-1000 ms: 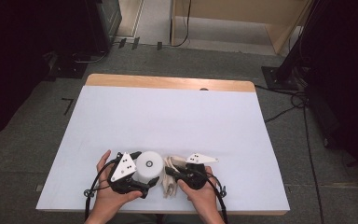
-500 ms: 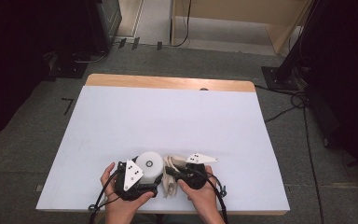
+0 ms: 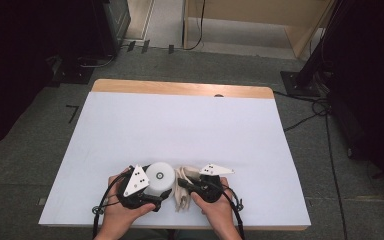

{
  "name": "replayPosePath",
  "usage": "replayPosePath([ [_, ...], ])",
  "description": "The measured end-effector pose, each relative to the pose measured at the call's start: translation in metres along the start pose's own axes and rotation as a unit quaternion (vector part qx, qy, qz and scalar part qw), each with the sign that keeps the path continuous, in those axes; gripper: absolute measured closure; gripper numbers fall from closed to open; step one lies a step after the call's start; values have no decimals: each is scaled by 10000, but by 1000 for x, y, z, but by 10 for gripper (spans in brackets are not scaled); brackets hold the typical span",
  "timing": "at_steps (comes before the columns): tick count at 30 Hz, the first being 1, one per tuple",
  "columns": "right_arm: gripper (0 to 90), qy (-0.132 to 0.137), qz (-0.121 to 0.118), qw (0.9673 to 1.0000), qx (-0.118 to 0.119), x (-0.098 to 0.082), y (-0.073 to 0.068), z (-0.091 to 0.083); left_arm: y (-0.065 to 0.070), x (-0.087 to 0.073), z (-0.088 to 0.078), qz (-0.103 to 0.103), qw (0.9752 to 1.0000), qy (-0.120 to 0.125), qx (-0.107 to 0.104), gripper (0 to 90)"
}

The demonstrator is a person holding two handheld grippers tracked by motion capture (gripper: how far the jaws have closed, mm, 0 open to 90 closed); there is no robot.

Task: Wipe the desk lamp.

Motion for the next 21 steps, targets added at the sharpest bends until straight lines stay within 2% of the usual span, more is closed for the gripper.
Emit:
replayPosePath([
  [2, 790, 3, 38, 10000, 7, 1, 0, -1, -2, 0, -3, 192, 9996, 52, -216, 89],
  [5, 790, 79, -27, 10000, 14, 2, -1, -2, -6, -6, -2, 131, 9977, 97, -655, 89],
  [7, 791, 126, -79, 9999, 52, 3, -4, -2, -8, -7, -3, 88, 9967, 218, -780, 89],
  [9, 792, 171, -172, 9997, 105, 5, -7, -2, -9, -7, -3, 37, 9962, 252, -836, 89],
  [13, 794, 331, -238, 9986, 339, 12, -18, -8, -7, -8, -2, 200, 9959, 241, -853, 88],
  [17, 797, 629, -448, 9956, 532, 26, -31, -21, -7, -9, -2, 147, 9955, 264, -895, 87],
  [21, 798, 990, -600, 9910, 674, 40, -43, -36, -7, -9, -1, 121, 9954, 258, -913, 85],
])
Point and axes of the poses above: each handheld gripper's, and its own axes: z roughly forward along the jaws, x roughly out of its top, y roughly to its right, the point moved 8 cm from there along z, roughly forward along the jaws, and after that the axes turned 2 degrees about z, right-handed, at the moved point
